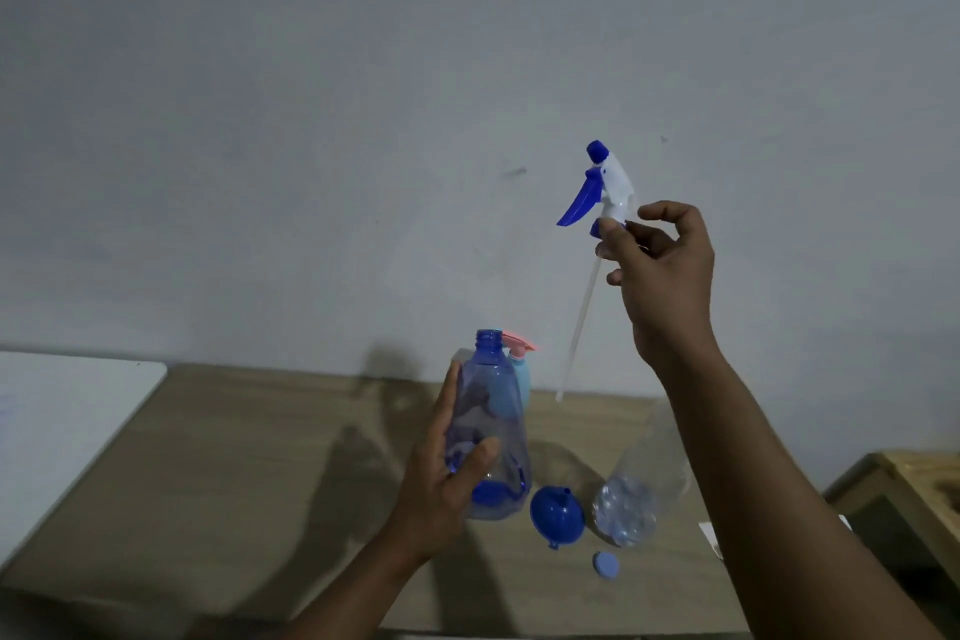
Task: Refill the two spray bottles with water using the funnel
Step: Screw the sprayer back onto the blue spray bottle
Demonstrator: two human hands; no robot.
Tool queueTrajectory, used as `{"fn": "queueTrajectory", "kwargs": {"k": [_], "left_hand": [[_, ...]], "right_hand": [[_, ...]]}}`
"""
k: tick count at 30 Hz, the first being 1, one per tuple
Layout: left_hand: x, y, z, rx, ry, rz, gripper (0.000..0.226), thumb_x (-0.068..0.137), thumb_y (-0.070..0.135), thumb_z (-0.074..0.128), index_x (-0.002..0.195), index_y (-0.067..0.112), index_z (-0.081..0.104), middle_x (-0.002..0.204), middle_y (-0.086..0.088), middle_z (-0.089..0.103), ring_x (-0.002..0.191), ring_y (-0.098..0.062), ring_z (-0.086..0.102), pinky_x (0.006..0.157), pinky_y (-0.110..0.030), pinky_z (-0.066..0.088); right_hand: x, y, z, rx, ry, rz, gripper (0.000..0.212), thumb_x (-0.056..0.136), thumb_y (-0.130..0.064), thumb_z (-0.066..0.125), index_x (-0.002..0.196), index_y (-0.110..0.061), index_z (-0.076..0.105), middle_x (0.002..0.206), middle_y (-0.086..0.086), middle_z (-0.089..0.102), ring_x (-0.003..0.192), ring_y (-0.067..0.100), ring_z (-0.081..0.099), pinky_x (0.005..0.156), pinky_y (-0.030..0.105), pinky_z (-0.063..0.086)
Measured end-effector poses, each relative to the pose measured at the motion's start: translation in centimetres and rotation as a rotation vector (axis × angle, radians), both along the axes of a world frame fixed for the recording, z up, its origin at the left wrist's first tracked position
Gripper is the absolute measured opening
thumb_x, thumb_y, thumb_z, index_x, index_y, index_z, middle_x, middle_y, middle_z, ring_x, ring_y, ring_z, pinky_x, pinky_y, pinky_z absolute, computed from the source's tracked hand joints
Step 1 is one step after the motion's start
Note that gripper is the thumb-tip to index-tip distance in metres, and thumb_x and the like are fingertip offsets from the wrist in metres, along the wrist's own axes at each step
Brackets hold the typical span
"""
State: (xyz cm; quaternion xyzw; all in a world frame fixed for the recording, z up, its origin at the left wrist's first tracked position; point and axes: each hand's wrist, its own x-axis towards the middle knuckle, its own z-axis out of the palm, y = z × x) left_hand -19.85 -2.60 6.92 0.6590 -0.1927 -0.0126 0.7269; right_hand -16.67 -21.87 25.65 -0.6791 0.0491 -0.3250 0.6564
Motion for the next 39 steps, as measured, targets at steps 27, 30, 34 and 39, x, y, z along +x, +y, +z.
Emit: {"fn": "queueTrajectory", "kwargs": {"k": [27, 30, 34, 39], "left_hand": [[-3.2, -0.3, 2.7, 0.134, -0.100, -0.031, 0.059, 0.090, 0.056, 0.048, 0.144, 0.056, 0.026, 0.133, 0.020, 0.056, 0.122, -0.017, 0.058, 0.096, -0.049, 0.055], [-3.1, -0.2, 3.8, 0.118, -0.122, -0.019, 0.058, 0.089, 0.060, 0.047, 0.143, 0.060, 0.025, 0.128, 0.022, 0.057, 0.118, -0.014, 0.060, 0.093, -0.043, 0.057], [-3.0, -0.3, 5.1, 0.090, -0.150, -0.030, 0.058, 0.091, 0.054, 0.045, 0.145, 0.057, 0.024, 0.134, 0.025, 0.052, 0.121, -0.011, 0.057, 0.088, -0.033, 0.058], [-3.3, -0.6, 5.6, 0.092, -0.168, -0.031, 0.061, 0.090, 0.053, 0.043, 0.147, 0.045, 0.023, 0.140, 0.010, 0.050, 0.120, -0.007, 0.058, 0.081, -0.022, 0.056]], "right_hand": [[-3.6, 3.1, 2.9, -0.062, -0.207, 0.019, 0.021, 0.088, -0.016, 0.074, 0.097, -0.022, 0.055, 0.103, 0.015, 0.067, 0.090, 0.035, 0.068, 0.059, 0.022, 0.054], [-4.5, 3.5, 1.1, -0.159, -0.119, 0.153, 0.028, 0.089, -0.016, 0.073, 0.108, -0.023, 0.053, 0.104, 0.008, 0.068, 0.090, 0.026, 0.068, 0.068, 0.026, 0.057], [-5.5, 3.8, -1.4, -0.340, -0.011, 0.312, 0.035, 0.097, -0.013, 0.062, 0.125, -0.029, 0.049, 0.092, -0.001, 0.058, 0.078, 0.005, 0.058, 0.071, 0.019, 0.052], [-5.8, 3.9, -2.7, -0.265, 0.065, 0.383, 0.026, 0.102, -0.014, 0.051, 0.125, -0.025, 0.059, 0.114, 0.007, 0.060, 0.097, 0.021, 0.060, 0.069, 0.025, 0.055]]}}
